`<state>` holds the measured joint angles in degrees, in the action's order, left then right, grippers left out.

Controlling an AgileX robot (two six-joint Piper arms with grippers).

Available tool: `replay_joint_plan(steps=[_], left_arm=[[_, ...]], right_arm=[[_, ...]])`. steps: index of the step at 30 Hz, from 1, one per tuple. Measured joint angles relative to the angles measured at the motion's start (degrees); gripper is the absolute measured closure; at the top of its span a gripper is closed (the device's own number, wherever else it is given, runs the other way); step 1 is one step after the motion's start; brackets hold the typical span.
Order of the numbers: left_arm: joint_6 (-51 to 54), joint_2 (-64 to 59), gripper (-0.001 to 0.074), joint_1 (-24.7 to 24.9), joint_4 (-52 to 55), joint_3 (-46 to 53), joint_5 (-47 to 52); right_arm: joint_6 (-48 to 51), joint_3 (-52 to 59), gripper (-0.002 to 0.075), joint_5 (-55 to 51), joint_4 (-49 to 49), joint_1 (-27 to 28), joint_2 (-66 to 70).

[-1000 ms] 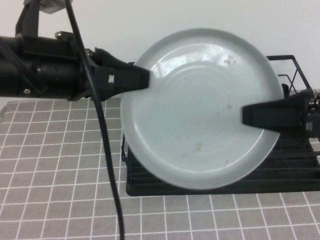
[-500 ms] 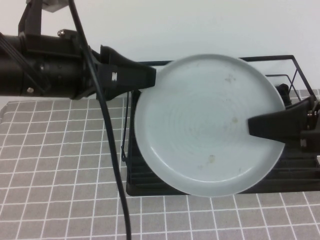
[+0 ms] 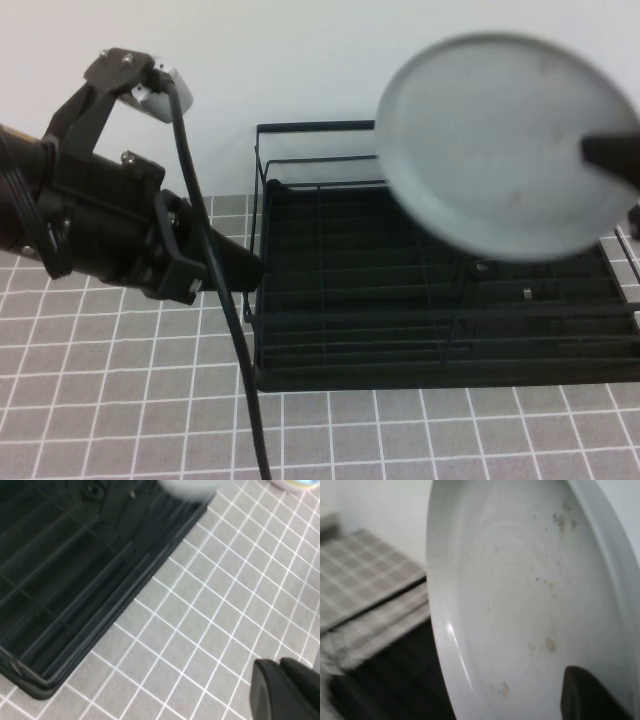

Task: Place plate on rack
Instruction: Place the plate on the rack

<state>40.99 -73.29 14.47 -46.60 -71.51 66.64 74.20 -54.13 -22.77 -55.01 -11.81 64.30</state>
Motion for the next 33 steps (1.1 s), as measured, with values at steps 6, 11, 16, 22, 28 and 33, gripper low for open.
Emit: replay_joint_plan(steps=[6, 11, 16, 22, 28, 33], left_arm=[[-1.3, 0.1, 0.0734, 0.0, -0.3, 1.1, -4.8], [-1.3, 2.3, 0.0734, 0.0, -0.9, 4.9, -12.6], [-1.3, 5.5, 0.0734, 0.0, -1.0, 10.3, -19.5], [-1.4, 9.0, 0.0734, 0.0, -0.8, 14.0, -24.0], [-1.4, 9.7, 0.0734, 0.0, 0.0, 14.2, -22.6], [-1.4, 9.7, 0.0734, 0.0, 0.5, 14.2, -22.4]], right_arm=[[10.2, -7.8, 0.0728, -0.2, 7.9, 0.0, 4.1], [11.6, -15.2, 0.0729, -0.8, 21.2, 0.0, 9.7], [15.8, -22.2, 0.0729, -4.2, 26.4, 0.0, 16.7], [21.1, -29.1, 0.0729, -6.9, 27.1, 0.0, 26.0], [20.9, -33.2, 0.0729, -7.9, 28.7, 0.0, 32.5], [20.9, -33.2, 0.0729, -7.4, 29.9, 0.0, 34.5]])
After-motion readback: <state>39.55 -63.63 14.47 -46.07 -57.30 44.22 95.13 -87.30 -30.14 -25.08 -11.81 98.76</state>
